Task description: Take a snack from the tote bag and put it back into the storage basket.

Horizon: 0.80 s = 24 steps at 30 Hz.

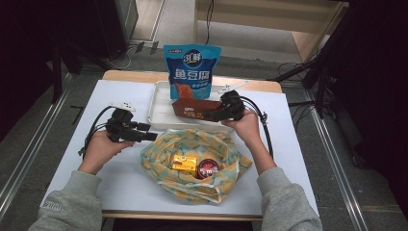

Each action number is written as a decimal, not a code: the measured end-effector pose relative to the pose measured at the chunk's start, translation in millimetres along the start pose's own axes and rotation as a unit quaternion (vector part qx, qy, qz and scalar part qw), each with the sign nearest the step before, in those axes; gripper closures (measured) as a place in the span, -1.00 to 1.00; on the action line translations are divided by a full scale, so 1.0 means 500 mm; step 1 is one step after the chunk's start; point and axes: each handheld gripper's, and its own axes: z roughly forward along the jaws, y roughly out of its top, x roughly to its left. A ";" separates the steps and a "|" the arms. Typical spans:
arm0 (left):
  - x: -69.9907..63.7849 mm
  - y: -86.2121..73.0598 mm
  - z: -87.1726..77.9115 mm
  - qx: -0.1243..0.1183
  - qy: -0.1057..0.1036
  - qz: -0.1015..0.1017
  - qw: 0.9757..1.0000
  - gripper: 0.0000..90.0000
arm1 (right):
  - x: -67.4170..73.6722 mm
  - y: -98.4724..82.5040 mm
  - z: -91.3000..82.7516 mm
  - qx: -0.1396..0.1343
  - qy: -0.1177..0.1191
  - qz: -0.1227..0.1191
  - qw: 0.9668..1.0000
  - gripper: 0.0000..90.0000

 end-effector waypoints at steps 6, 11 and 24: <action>0.001 0.000 0.000 0.001 0.000 0.000 1.000 -0.18 | -0.001 -0.004 0.013 0.003 0.000 -0.006 1.000 -0.02; 0.001 0.000 -0.002 -0.002 0.001 -0.001 1.000 -0.18 | -0.006 -0.011 0.026 0.005 0.004 -0.008 1.000 -0.02; 0.001 -0.001 0.002 0.004 0.000 0.000 1.000 -0.18 | -0.016 -0.018 0.049 0.013 0.005 -0.007 1.000 -0.03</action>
